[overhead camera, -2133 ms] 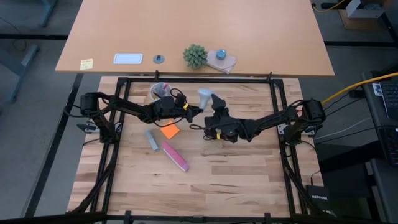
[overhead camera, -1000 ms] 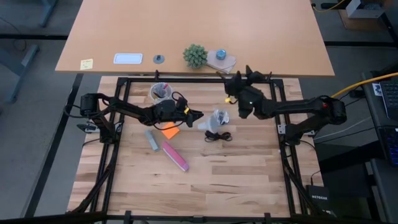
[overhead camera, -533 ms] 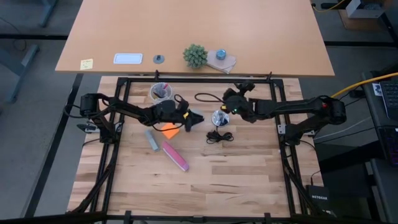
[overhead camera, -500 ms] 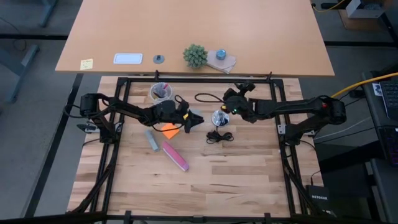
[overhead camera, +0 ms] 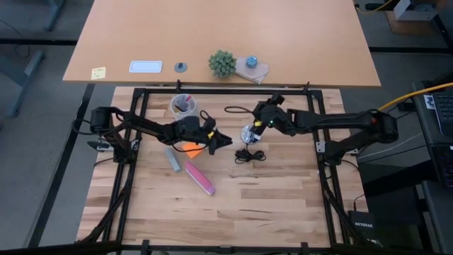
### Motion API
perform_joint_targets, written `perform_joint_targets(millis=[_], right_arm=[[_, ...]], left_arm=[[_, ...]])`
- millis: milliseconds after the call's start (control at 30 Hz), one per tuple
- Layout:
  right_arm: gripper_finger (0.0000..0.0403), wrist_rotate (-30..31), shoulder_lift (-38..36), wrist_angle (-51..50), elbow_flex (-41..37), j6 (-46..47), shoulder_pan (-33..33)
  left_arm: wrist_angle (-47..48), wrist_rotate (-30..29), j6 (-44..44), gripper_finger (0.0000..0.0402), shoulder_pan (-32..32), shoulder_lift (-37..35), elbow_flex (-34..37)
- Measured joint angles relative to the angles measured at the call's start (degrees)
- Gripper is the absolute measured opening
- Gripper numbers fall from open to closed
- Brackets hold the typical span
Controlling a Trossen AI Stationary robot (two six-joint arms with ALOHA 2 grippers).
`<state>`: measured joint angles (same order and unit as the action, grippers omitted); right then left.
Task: Screw lightbulb
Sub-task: Insert the lightbulb into the lamp
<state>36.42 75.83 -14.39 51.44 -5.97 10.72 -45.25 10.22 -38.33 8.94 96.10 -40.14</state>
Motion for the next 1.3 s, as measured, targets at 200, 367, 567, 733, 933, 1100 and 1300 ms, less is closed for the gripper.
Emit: perform_joint_targets(millis=[200,367,567,733,933,1100,1300], right_arm=[[0.0248,-0.06,-4.85,-7.67,0.01,1.73,2.93],[0.0248,-0.32,-9.80,-14.29,0.02,3.97,5.15],[0.0248,-10.26,-11.65,-17.55,0.00,6.11,7.29],[0.0248,-18.65,-10.83,-15.62,-1.13,4.53,7.35],[0.0248,-27.01,-9.05,-15.62,-1.63,1.09,7.30],[0.0248,-28.96,-8.03,-15.47,-1.64,1.21,7.30],[0.0248,-28.98,-7.01,-15.65,-1.64,1.21,7.30]], left_arm=[[4.54,1.56,3.82,0.0109,-0.39,-7.46,-0.04],[17.02,-5.57,8.29,0.0109,-2.87,-17.98,-0.07],[33.65,-18.41,-3.72,0.0109,-11.08,-24.67,-0.07],[45.89,-24.26,-23.35,0.0109,-17.44,-24.75,-0.04],[59.67,-27.83,-47.97,0.0109,-21.41,-24.67,-0.04],[66.24,-29.34,-56.26,0.0109,-21.11,-23.93,-0.04],[74.60,-30.67,-57.95,0.0109,-17.54,-23.85,-0.02]])
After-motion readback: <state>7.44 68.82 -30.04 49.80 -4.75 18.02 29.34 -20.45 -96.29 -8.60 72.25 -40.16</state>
